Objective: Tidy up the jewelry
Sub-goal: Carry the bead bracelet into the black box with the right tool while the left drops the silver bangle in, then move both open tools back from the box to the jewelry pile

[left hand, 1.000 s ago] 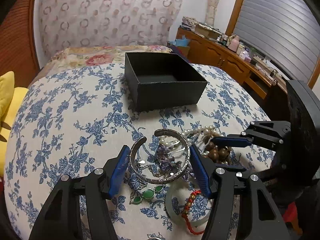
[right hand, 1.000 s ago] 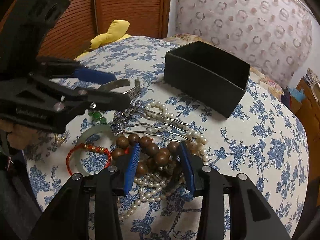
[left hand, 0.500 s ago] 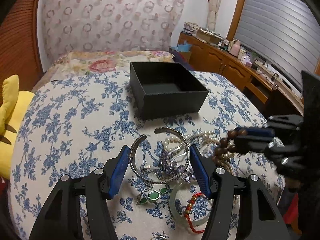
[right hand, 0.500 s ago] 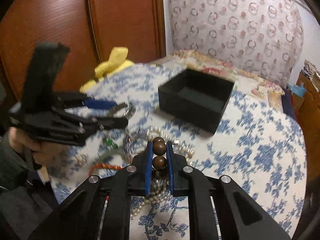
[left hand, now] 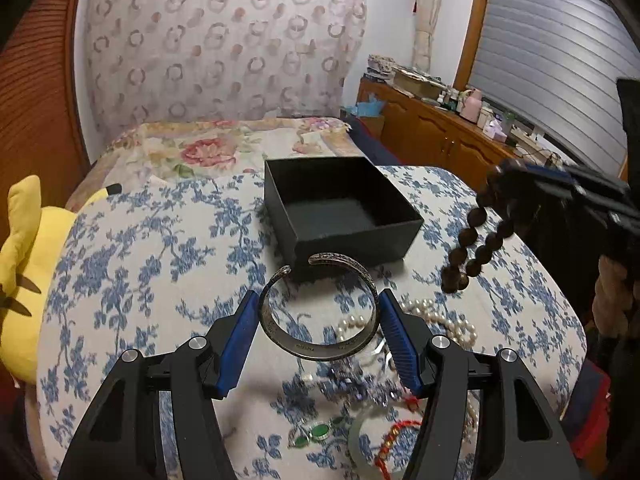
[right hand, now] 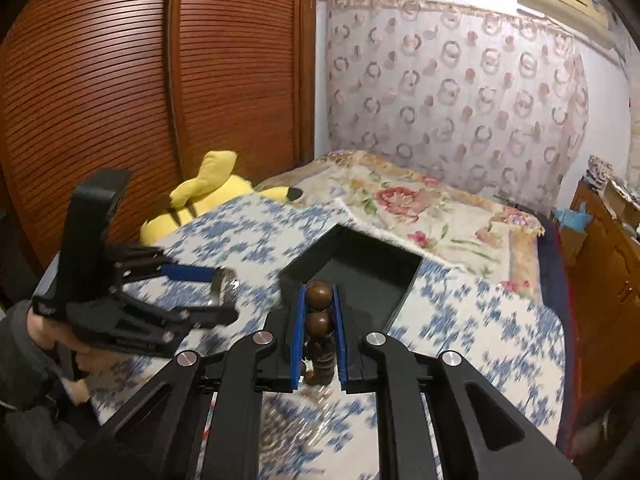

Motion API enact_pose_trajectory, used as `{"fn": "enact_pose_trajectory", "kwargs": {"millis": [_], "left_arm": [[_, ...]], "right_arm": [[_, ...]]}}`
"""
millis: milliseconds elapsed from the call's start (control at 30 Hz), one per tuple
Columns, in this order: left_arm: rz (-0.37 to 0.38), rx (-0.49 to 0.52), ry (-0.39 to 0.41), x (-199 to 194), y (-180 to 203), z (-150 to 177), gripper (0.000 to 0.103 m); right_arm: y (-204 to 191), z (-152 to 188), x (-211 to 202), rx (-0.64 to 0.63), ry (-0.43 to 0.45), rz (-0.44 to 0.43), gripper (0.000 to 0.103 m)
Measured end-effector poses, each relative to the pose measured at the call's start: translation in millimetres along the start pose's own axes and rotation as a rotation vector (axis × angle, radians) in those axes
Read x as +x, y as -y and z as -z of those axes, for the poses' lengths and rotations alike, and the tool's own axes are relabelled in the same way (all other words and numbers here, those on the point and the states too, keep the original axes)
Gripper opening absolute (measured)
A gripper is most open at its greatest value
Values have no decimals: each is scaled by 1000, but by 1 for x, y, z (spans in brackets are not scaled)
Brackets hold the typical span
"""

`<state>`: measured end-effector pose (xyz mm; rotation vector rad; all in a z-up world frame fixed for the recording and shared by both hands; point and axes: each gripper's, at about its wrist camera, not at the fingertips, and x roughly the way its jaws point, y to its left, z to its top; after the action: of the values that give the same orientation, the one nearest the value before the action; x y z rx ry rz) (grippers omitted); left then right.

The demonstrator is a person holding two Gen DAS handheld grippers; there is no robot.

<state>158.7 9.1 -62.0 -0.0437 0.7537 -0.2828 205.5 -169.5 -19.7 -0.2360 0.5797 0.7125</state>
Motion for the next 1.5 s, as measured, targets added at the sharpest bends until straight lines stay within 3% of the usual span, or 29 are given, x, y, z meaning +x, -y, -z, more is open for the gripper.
{"fn": "enact_pose_trajectory", "kwargs": {"millis": [333,667,733,833,1233,1500], "left_arm": [[-23,19,31,10,-1,-36,58],[-35,26,23,36,0,-63,58],[-40,27,13,43,1,-66,58],[-35,32,-3,54,5,-72,58],[-71,81,-75,94,19,-74,58],[-88,93,-56,85,22,-74,66]], "right_arm": [[31,-37,37,31,6,33,15],[52,-20,85,99,-107,43,15],[53,-17,90,109,-120,45,20],[59,-14,88,140,-118,30,45],[80,4,61,193,-86,62,46],[76,22,46,200,-73,56,46]]}}
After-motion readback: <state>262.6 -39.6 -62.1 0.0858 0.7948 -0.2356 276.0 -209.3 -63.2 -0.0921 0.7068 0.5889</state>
